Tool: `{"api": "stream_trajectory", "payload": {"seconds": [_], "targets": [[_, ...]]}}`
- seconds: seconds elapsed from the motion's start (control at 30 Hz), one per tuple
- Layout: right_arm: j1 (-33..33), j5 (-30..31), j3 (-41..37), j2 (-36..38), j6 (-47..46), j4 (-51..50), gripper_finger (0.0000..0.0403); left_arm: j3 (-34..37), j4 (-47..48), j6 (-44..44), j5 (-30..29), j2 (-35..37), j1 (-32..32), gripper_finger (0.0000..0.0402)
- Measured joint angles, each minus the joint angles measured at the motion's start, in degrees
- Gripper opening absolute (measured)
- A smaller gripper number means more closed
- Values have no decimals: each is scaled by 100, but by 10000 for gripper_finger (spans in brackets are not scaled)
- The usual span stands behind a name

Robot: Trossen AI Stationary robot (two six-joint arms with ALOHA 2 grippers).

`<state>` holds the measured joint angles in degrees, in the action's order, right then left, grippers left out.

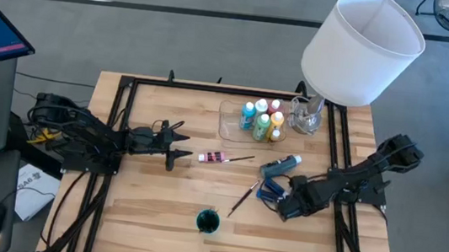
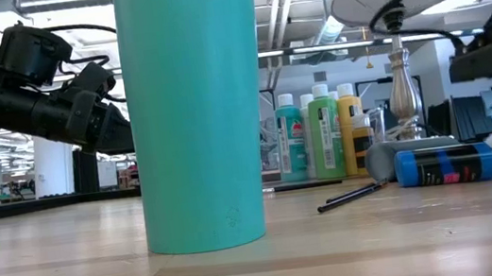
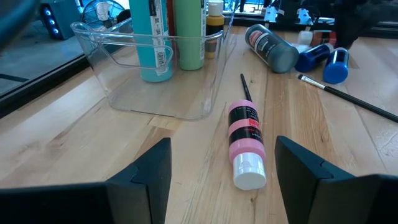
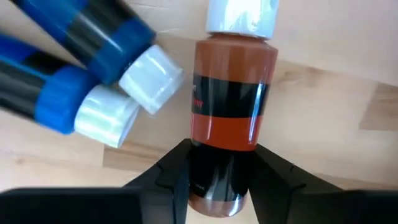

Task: Pick & Place Paint Supplies
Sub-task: Put the small orange paint bottle into the transparent bin

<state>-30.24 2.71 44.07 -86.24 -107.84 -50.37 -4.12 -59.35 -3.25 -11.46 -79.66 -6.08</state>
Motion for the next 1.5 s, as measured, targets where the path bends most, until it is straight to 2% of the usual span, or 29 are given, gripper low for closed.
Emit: {"api": "stream_trajectory", "payload": {"seconds": [0.17, 0.27, 0.4, 0.57, 0.8, 1.0, 1.27, 1.43, 1.5], "targets": [[-202, 81, 385, 7, -55, -565, 122, 0, -2, 0, 0, -1, 1, 186], [-304, 365, 697, 7, -62, -885, 123, -2, -4, -2, 2, 0, 1, 186], [-420, 1050, 1186, 7, 70, -1168, 122, -2, -19, -47, 169, 0, 0, 186], [-459, 1998, 1752, 7, 764, -1070, 122, -179, -37, -312, 785, -1, 0, 186], [-334, 2913, 2194, 7, 2107, -207, 122, -553, -74, -580, 2031, -1, 0, 186], [-54, 3105, 2225, 7, 3609, 1123, 123, -998, -129, -608, 3031, 0, 0, 186], [270, 3336, 2227, -32, 5126, 2521, 123, -1888, -167, -757, 3234, 0, 229, 186], [391, 3337, 2227, -32, 5758, 3097, 123, -2373, -199, -761, 4211, 0, 253, 186], [430, 3336, 2227, -32, 5978, 3305, 123, -2459, -197, -761, 4289, 0, 272, 186]]}}
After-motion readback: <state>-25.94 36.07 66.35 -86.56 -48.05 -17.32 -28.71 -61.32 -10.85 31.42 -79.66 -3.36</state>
